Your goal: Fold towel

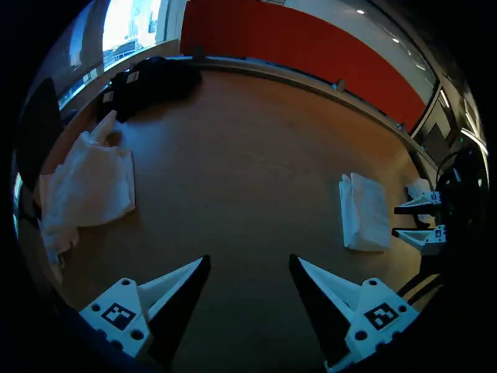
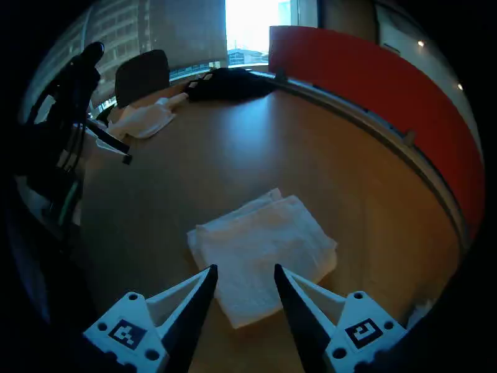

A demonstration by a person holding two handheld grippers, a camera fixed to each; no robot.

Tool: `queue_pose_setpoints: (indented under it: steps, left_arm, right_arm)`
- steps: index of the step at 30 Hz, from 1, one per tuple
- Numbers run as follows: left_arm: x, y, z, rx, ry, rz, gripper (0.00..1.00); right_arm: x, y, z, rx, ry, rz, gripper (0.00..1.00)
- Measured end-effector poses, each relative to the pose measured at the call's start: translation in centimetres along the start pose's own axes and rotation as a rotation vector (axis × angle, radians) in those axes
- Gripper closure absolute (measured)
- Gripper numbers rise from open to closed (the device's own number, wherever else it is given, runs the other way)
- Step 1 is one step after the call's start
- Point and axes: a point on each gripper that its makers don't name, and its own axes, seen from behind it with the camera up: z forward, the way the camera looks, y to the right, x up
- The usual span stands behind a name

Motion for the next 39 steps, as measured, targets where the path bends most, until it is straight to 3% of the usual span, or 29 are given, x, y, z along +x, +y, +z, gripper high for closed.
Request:
queue_pose_setpoints:
  steps: [13,24,39]
  left_arm:
    - [0.1,0.4,0.0,-0.007,-0.002,0.01,0.06]
    - [0.0,0.5,0.0,-0.009,-0.003,0.012,0.06]
    - [-0.4,0.6,-0.1,-0.012,-0.002,0.008,0.06]
  right_arm:
    - [-4.1,-0.1,-0.8,-0.027,-0.059,0.024,0.3]
    - [-6.5,-0.4,-0.3,-0.044,-0.095,0.065,0.32]
    - [-8.0,-0.8,0.2,-0.068,-0.111,0.093,0.54]
